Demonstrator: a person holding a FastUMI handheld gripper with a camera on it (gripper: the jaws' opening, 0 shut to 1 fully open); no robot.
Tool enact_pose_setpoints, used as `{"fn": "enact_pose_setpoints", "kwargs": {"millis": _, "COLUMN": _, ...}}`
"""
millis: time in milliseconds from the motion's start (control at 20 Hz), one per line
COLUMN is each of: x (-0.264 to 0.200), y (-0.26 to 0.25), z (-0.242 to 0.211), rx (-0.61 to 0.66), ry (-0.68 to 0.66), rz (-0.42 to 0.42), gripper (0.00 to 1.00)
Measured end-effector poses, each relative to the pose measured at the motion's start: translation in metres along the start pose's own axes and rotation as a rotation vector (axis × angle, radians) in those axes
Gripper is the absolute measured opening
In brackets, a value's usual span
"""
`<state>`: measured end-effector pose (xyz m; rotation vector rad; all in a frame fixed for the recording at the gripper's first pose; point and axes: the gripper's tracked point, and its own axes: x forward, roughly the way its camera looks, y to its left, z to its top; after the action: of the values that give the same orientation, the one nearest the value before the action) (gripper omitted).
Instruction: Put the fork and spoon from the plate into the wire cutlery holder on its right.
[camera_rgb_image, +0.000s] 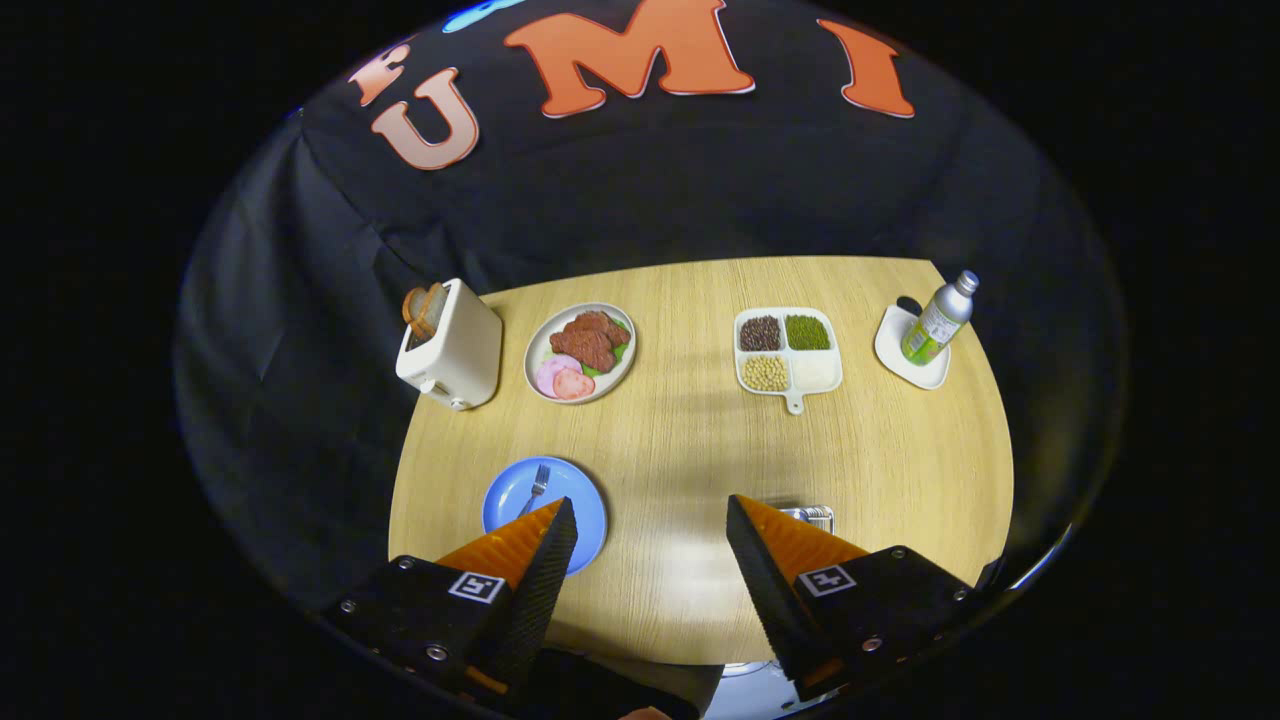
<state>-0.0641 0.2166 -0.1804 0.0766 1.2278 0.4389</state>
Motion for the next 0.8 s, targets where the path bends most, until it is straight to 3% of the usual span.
{"fn": "enact_pose_setpoints", "kwargs": {"millis": 200, "x": -0.002, "y": 0.039, "z": 0.021, "rx": -0.078, "ry": -0.199, "rz": -0.009, "gripper": 0.98}}
{"fn": "enact_pose_setpoints", "kwargs": {"millis": 450, "x": -0.012, "y": 0.081, "z": 0.051, "rx": -0.099, "ry": -0.503, "rz": -0.032, "gripper": 0.99}}
{"fn": "enact_pose_setpoints", "kwargs": {"millis": 600, "x": -0.017, "y": 0.096, "z": 0.062, "rx": -0.163, "ry": -0.658, "rz": -0.088, "gripper": 0.99}}
{"fn": "enact_pose_setpoints", "kwargs": {"millis": 700, "x": -0.008, "y": 0.118, "z": 0.048, "rx": -0.186, "ry": -0.674, "rz": -0.087, "gripper": 0.99}}
{"fn": "enact_pose_setpoints", "kwargs": {"millis": 800, "x": 0.014, "y": 0.139, "z": 0.018, "rx": -0.161, "ry": -0.584, "rz": -0.043, "gripper": 0.98}}
